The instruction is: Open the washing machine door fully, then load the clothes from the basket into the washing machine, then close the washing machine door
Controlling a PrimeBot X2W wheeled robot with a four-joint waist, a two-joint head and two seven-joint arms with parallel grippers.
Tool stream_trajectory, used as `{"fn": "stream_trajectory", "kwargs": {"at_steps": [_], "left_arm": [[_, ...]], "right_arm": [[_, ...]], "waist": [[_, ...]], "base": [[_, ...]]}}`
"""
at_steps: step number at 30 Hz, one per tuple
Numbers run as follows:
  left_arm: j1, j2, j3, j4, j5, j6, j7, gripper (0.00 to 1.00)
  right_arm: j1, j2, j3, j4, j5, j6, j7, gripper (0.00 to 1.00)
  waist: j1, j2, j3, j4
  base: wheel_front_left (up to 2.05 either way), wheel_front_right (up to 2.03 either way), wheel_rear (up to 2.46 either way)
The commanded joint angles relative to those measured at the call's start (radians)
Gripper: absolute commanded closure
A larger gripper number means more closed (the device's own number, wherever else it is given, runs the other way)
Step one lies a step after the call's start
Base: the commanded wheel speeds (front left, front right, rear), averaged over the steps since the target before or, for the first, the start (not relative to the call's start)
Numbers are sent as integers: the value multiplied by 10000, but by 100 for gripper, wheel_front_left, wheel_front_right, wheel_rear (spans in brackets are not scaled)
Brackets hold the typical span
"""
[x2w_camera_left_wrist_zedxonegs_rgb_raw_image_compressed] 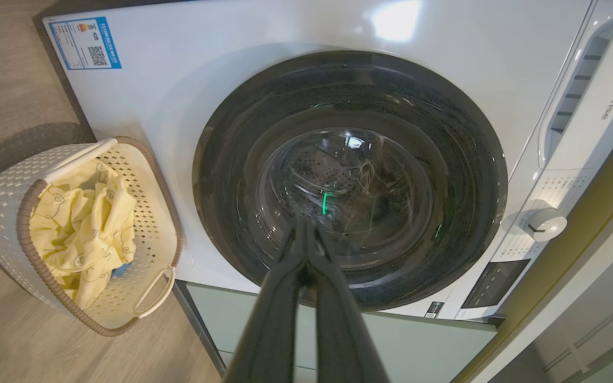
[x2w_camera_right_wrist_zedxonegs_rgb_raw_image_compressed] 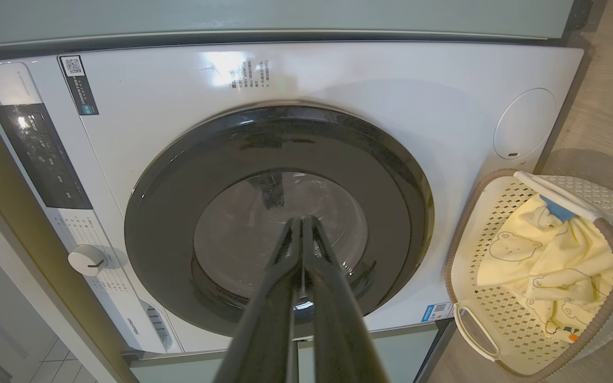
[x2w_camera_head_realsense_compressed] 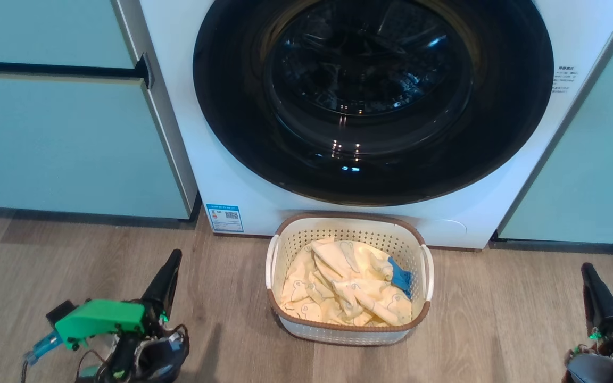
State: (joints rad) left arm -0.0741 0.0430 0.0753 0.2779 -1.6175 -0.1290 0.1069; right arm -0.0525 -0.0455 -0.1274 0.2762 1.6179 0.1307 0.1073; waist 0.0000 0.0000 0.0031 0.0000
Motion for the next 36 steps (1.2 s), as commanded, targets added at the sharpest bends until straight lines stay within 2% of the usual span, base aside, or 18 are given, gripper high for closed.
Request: {"fn": "stream_trajectory", "kwargs": {"at_steps": [1,36], "left_arm": [[-339,83,381,-330,86,-17,59,100],[-339,78,388,-330,92,-17,65,100]], "right_arm": [[-552,-68,156,-316,-77,0,43,100],[-554,-59,142,-315,-88,0,54,100]], "waist": [[0,0,0,0],[0,0,0,0]], "base": [[0,0,0],[0,0,0]]}}
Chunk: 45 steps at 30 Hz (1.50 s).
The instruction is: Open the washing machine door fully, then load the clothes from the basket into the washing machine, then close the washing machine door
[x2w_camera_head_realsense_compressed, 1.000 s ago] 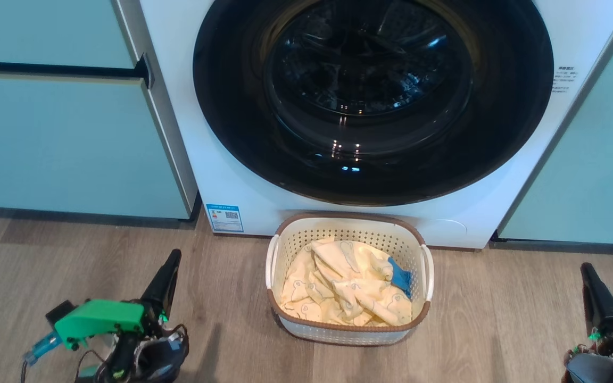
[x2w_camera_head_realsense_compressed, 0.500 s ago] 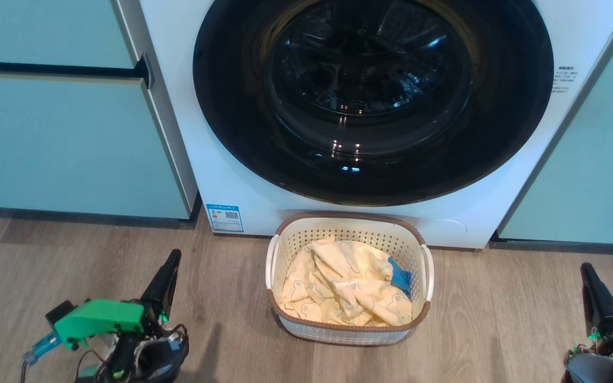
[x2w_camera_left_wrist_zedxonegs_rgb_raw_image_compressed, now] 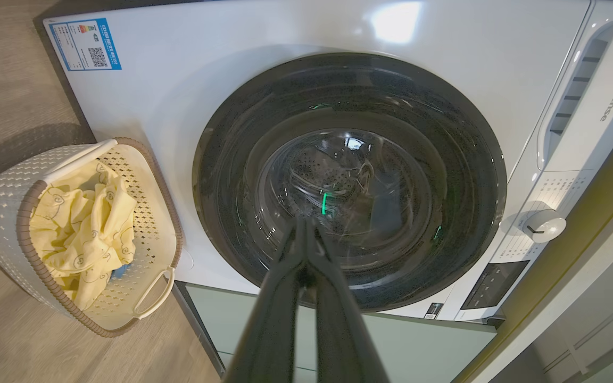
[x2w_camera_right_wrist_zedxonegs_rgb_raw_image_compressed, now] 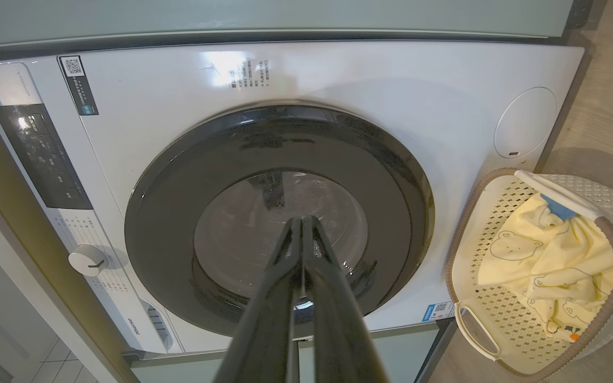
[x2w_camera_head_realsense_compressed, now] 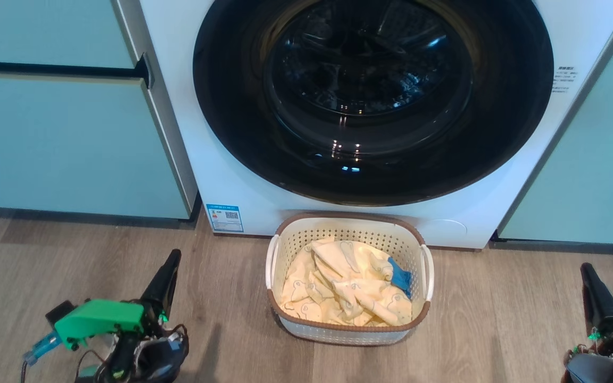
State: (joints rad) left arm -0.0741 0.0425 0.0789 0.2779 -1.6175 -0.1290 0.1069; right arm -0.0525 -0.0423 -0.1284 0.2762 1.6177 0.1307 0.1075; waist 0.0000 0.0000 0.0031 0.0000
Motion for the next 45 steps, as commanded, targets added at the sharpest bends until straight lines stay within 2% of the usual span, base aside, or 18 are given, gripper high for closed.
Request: {"fn": "stream_trajectory", "kwargs": {"at_steps": [1,17,18,23,34,45], "left_arm": [[-339,83,352,-330,92,-17,65,100],[-340,82,354,-330,94,-17,67,100],[0,-2,4,0,0,0,0,0],[434,-100,-93,694,-1,0,-5,0],[225,-70,-221,553,386,-2,-330,0],[0,-27,-319,359,1332,-3,-654,0]], "right_arm": [[-554,-91,152,-315,-87,0,53,100],[-554,-89,148,-315,-90,0,56,100],[0,2,-2,0,0,0,0,0],[443,211,73,700,3,0,-6,0],[329,185,243,458,-169,0,-330,0],[180,159,345,133,-1141,0,-655,0]], "waist": [[0,0,0,0],[0,0,0,0],[0,0,0,0],[0,0,2,0],[0,0,32,7],[0,0,81,22]], "base": [[0,0,0],[0,0,0],[0,0,0],[0,0,0],[0,0,0],[0,0,0]]}}
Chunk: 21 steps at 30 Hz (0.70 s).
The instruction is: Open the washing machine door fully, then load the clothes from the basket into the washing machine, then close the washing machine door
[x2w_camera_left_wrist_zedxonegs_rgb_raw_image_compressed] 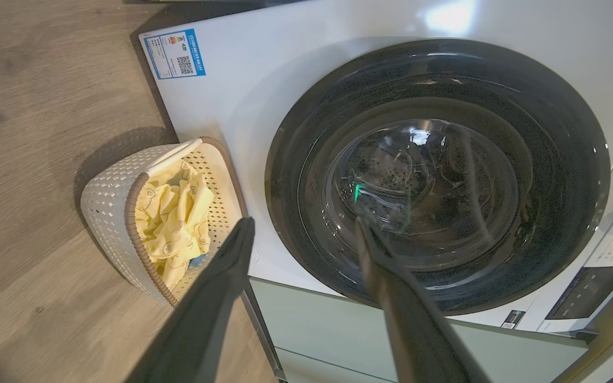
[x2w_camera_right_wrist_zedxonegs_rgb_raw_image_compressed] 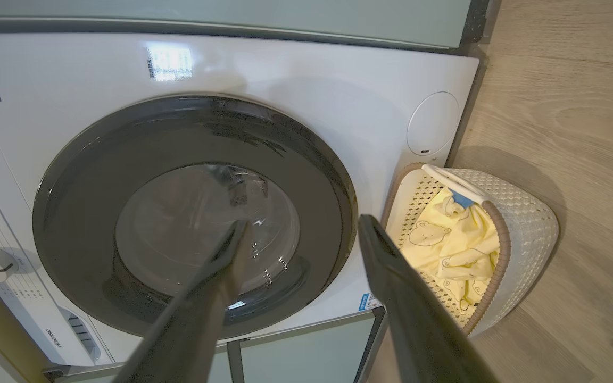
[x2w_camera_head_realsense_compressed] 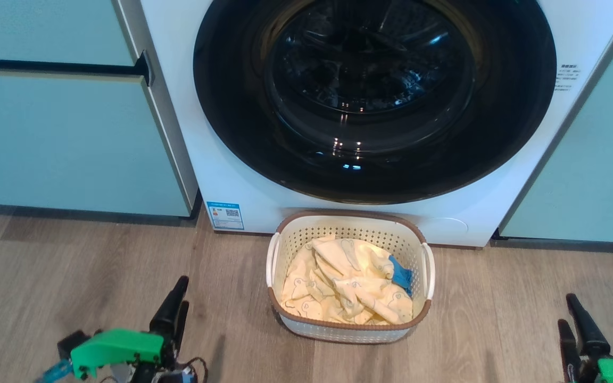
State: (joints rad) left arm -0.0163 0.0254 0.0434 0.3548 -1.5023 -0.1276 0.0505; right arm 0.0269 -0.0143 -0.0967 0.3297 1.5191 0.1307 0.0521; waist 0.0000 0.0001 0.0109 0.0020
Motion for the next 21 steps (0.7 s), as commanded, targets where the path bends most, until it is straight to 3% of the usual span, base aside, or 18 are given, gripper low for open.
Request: {"fn": "stream_trajectory", "kwargs": {"at_steps": [1,21], "left_arm": [[-596,148,29,-430,284,-17,-120,0],[-901,228,-107,-880,3002,-19,-679,0]], "right_arm": [[-624,-123,38,-437,-251,0,-130,0],[-835,-167,496,-1125,-3275,0,-690,0]], "waist": [[0,-1,7,2],[0,-1,71,15]], "base": [[0,0,0],[0,0,0]]}}
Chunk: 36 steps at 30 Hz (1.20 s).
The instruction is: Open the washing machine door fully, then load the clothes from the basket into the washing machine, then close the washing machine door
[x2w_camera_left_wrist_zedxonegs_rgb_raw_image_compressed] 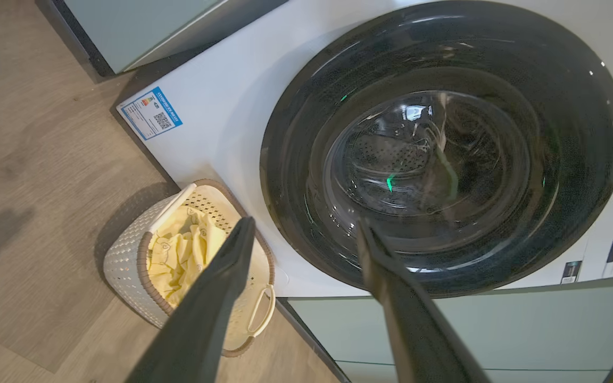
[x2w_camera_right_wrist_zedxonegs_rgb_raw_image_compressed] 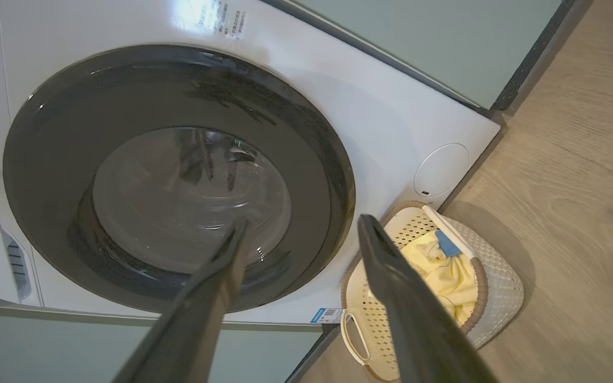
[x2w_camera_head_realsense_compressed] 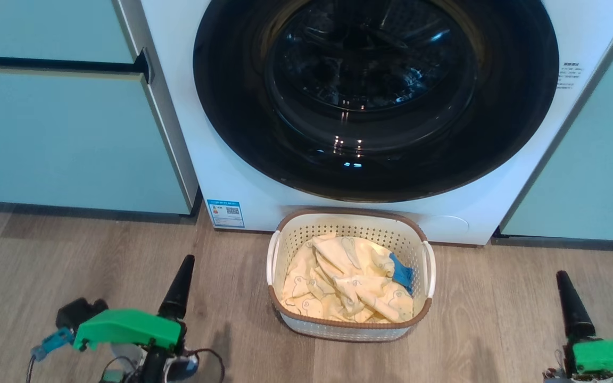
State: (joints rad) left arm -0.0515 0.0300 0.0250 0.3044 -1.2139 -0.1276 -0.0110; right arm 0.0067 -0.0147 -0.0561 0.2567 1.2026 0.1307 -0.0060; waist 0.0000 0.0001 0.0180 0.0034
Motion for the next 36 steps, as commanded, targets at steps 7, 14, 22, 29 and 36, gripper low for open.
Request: {"fn": "stream_trajectory", "kwargs": {"at_steps": [7,14,22,29,36], "left_arm": [[-654,207,29,-526,1361,-20,-270,0],[-765,188,-1,-536,2259,-21,-476,0],[-912,180,34,-538,3285,-22,-712,0],[-1059,207,-38,-495,4318,-23,-917,0],[-1203,217,-30,-450,5244,-24,-1124,0]], "right_arm": [[-693,-179,199,-545,-1336,0,-316,0],[-764,-196,297,-578,-2482,0,-523,0],[-841,-214,293,-594,-3531,0,-759,0],[-929,-230,312,-602,-4544,0,-965,0],[-1005,-247,373,-674,-5431,0,-1171,0]], "waist": [[0,-1,0,18],[0,-1,8,32],[0,-1,15,17],[0,-1,36,24],[0,-1,48,34]], "base": [[0,0,0],[0,0,0],[0,0,0],[0,0,0],[0,0,0]]}}
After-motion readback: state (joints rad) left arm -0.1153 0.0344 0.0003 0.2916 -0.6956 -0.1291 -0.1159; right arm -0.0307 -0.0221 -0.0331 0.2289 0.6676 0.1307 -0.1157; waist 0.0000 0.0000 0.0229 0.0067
